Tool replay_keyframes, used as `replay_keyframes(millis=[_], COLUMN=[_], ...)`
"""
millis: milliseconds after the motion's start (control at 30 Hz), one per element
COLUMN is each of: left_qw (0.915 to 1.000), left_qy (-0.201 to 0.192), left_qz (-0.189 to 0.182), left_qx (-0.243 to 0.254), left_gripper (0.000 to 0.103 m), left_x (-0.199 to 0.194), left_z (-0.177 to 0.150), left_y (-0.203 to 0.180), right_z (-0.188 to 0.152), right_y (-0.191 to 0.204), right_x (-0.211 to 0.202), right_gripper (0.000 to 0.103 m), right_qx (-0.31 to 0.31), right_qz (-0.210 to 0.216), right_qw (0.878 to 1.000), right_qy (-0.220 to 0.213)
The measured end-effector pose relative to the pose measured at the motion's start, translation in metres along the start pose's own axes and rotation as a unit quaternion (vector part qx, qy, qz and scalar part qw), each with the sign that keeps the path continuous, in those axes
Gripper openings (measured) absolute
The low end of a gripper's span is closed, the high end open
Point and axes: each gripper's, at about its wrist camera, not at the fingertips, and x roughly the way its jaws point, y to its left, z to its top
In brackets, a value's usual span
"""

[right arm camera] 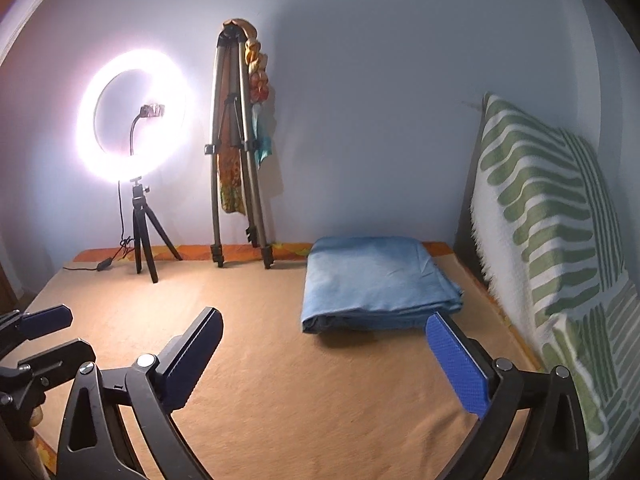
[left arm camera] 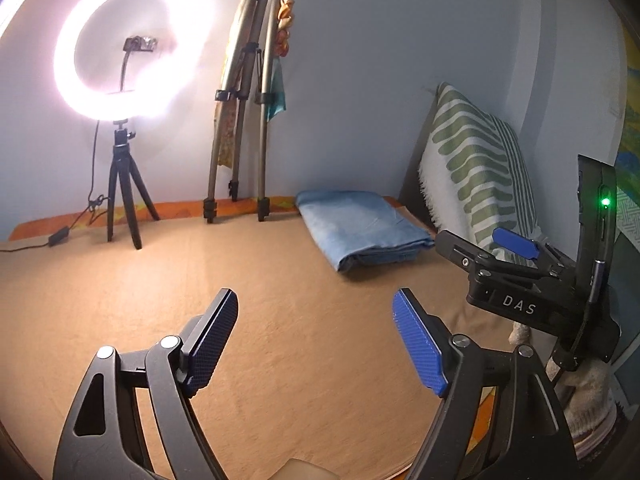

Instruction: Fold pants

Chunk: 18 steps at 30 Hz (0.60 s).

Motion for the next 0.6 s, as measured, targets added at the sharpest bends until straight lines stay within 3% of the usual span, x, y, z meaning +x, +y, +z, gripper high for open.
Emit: replay_keyframes(millis=[600], left_qw=[0.9994], left_qy=[0.009], left_qz=[0.031], left_qx=[0.012], left_gripper=[0.080], left_x=[0.010], left_z=[-0.013], left_y=[0.006], right_z=[-0.018], right_y=[0.000], right_x=[0.016], right_gripper=[0.103], right_qx=[-0.010], right_qz=[-0.020], right_qw=[1.000], right_qy=[0.002])
